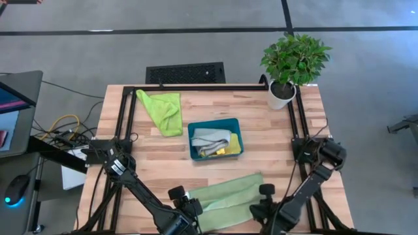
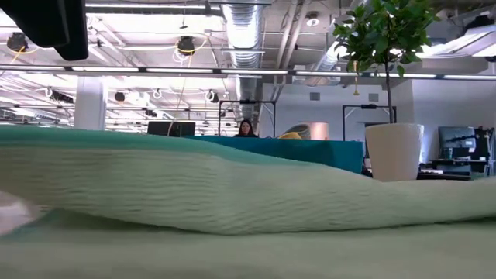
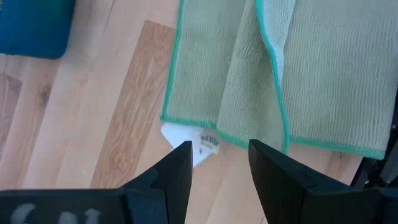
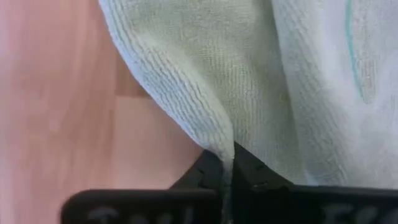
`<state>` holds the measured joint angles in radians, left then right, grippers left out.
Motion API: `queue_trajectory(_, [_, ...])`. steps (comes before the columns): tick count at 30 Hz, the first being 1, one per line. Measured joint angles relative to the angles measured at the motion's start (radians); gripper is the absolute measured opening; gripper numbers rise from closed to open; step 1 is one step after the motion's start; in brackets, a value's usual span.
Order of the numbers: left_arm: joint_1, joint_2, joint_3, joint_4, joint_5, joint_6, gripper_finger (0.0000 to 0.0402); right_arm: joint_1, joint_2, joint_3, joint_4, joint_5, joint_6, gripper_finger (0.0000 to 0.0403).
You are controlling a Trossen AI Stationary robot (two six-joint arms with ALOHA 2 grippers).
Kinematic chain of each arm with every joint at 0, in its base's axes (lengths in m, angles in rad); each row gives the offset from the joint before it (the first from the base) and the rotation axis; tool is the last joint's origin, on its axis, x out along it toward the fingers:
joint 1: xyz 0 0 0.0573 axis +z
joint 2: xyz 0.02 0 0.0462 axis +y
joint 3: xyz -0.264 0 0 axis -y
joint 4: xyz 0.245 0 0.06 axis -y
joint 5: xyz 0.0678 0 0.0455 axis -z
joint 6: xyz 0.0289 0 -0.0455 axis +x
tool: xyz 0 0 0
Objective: Fold microfiber towels
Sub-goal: Fold the light green microfiber towel
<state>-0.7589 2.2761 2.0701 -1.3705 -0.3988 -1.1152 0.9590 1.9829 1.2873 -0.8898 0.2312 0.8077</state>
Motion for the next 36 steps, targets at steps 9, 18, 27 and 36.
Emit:
queue_trajectory(9, [-0.006,0.000,0.000,-0.012,0.000,-0.005,0.0151,-0.094,-0.001,0.072,-0.088,0.031,-0.241,0.0017])
queue_trajectory(18, [-0.023,0.000,0.000,-0.046,0.000,-0.042,0.0151,-0.196,-0.001,0.193,-0.123,0.100,-0.524,0.0021])
queue_trajectory(27, [-0.047,0.000,0.000,-0.085,-0.034,-0.128,0.0151,-0.300,-0.001,0.239,0.184,0.081,-0.936,0.0010])
queue_trajectory(36, [-0.055,0.000,0.000,-0.086,-0.035,-0.158,0.0151,-0.348,-0.001,0.260,0.375,-0.038,-1.125,0.0013])
